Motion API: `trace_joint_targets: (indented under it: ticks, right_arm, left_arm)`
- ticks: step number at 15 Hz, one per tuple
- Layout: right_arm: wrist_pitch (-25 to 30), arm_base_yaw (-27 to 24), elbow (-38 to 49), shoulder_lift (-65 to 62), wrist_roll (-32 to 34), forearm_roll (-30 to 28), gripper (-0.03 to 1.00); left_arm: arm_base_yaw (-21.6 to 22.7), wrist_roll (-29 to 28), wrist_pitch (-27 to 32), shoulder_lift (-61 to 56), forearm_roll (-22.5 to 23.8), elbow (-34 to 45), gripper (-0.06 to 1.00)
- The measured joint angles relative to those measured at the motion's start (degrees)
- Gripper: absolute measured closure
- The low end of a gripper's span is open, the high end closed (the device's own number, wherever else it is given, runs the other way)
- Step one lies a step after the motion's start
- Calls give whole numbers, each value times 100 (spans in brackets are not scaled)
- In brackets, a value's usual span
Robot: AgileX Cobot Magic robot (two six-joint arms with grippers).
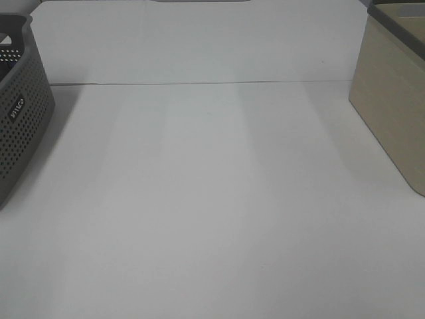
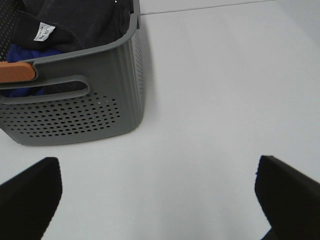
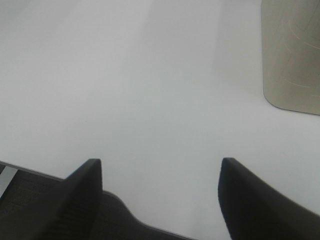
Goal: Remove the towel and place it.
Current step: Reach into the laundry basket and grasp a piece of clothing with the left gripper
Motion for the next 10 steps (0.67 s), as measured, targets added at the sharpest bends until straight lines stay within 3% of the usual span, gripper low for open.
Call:
trace_joint_targets:
  ticks: [10]
  right_arm:
    - [0, 0, 0, 0, 0, 0, 30]
  left_arm:
    - [0, 0, 0, 0, 0, 0, -5]
